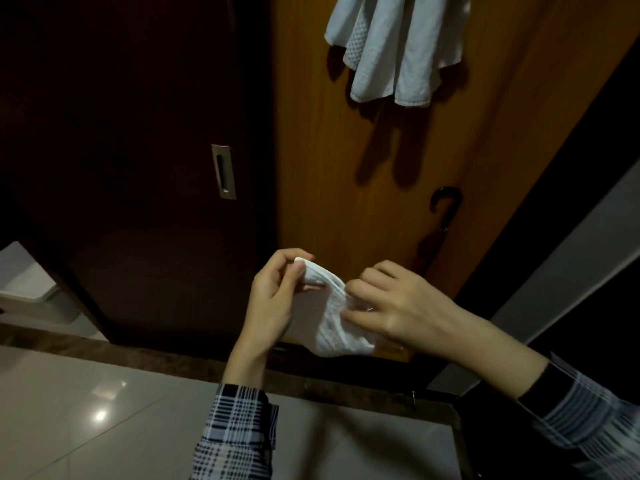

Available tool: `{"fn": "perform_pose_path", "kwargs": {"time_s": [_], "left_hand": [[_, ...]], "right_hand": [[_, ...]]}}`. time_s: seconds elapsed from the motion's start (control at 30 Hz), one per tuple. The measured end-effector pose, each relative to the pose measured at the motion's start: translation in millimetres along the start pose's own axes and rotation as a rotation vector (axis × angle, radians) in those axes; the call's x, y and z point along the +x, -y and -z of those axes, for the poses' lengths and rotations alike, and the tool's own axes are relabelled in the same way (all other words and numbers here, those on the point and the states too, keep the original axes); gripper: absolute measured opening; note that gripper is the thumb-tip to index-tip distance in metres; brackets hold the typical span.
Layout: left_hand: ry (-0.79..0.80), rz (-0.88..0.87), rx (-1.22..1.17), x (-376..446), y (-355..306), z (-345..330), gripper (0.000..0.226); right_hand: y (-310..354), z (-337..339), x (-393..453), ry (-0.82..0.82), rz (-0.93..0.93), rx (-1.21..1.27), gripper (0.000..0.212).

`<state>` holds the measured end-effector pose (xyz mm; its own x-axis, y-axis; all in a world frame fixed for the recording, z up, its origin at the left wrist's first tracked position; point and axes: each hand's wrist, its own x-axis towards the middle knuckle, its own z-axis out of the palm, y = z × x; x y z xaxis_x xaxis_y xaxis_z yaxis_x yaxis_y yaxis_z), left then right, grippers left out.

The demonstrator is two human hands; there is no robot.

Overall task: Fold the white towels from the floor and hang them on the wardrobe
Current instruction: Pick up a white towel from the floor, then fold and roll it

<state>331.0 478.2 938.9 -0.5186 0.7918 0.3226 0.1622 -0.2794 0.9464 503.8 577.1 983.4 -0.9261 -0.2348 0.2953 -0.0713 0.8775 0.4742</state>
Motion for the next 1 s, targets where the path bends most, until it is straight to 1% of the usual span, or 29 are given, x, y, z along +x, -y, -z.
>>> {"fn": "perform_pose_path", "kwargs": {"time_s": [0.03,0.1,0.13,0.2,0.3,0.37,0.4,0.47,0.53,0.6,0.67,0.73,0.77,0.83,0.87,0.93,1.0], "left_hand": [[0.008,-0.001,-0.011,0,1,-1,0.015],[0.019,0.012,-0.056,-2,0,-5,0.014],[0.023,0.022,-0.072,-2,-1,-7,0.015],[0.047,0.046,-0.097,-4,-2,-10,0.017],[0.053,0.051,-0.078,-6,-5,-13,0.018],[0.031,0.039,-0.050,-7,-8,-18,0.019],[0.026,0.043,-0.052,-8,-10,-21,0.020],[0.036,0.059,-0.092,-9,-16,-25,0.023],[0.065,0.082,-0.145,-11,-19,-28,0.026],[0.084,0.083,-0.161,-12,-20,-29,0.028],[0.091,0.081,-0.168,-12,-20,-30,0.030],[0.101,0.096,-0.186,-11,-20,-32,0.032],[0.107,0.094,-0.183,-10,-20,-33,0.032],[0.130,0.072,-0.163,-10,-19,-34,0.033],[0.153,0.071,-0.161,-10,-19,-35,0.037],[0.199,0.093,-0.165,-9,-18,-37,0.055],[0.208,0.100,-0.172,-8,-17,-39,0.063]], "right_hand": [[1,2,3,-0.032,0.057,0.003,0.015],[3,5,9,0.013,0.138,0.021,0.009],[3,4,12,0.042,0.127,0.021,0.010],[-2,1,14,0.045,-0.013,0.081,0.015],[-11,0,11,-0.022,-0.356,0.330,0.026],[-14,2,11,-0.063,-0.564,0.444,0.035],[-15,3,11,-0.078,-0.630,0.462,0.037],[-15,5,11,-0.080,-0.704,0.470,0.031],[-15,9,10,-0.086,-0.709,0.423,0.025],[-14,12,10,-0.080,-0.695,0.345,0.025],[-13,12,9,-0.036,-0.662,0.266,0.025],[-12,11,7,0.013,-0.622,0.240,0.025],[-12,12,5,0.023,-0.628,0.240,0.024],[-12,16,5,0.035,-0.701,0.286,0.021],[-12,18,4,0.044,-0.736,0.310,0.021],[-13,18,4,0.065,-0.774,0.332,0.019],[-14,15,0,0.027,-0.795,0.391,0.016]]}}
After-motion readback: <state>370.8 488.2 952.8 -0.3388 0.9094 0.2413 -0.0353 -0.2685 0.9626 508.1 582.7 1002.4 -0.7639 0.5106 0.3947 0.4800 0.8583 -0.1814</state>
